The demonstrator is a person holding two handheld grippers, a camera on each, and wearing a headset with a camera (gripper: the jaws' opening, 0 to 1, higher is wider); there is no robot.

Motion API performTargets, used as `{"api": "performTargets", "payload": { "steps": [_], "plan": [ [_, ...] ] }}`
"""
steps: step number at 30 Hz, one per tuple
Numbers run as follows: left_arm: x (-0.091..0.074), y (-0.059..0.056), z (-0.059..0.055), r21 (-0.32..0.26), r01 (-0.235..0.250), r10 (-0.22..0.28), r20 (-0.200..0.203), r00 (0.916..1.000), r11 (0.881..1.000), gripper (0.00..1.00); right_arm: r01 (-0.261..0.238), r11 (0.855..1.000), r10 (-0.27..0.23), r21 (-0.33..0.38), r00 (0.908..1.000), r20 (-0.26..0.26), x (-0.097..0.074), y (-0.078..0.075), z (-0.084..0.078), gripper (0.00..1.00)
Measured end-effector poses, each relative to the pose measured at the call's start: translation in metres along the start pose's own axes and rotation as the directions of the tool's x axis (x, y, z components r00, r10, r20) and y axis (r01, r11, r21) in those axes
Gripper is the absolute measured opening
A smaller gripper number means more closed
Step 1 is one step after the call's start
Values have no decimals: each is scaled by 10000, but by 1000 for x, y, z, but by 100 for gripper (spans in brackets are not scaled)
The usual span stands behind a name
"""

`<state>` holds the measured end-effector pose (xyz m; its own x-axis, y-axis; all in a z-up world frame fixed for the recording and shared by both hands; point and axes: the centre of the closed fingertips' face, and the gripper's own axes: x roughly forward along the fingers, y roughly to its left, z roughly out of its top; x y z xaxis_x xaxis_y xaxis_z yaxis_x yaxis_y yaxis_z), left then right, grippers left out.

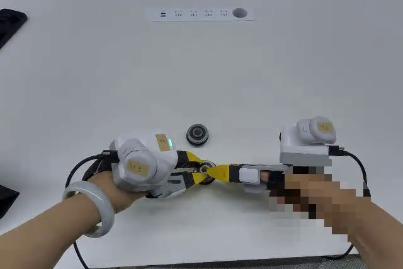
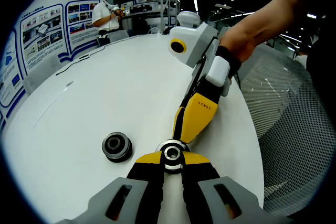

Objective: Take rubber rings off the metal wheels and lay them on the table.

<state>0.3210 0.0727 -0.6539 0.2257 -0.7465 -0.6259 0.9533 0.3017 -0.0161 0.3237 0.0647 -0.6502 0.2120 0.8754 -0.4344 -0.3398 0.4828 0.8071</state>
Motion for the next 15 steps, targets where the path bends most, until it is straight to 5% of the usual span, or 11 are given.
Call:
{"api": "performTargets", "payload": {
  "steps": [15],
  "plan": [
    [1, -1, 1, 4, 7, -7, 14, 10000, 10000, 12, 698, 9975, -699, -84, 9974, -146, -1, -14, 0, 5]
  ]
}}
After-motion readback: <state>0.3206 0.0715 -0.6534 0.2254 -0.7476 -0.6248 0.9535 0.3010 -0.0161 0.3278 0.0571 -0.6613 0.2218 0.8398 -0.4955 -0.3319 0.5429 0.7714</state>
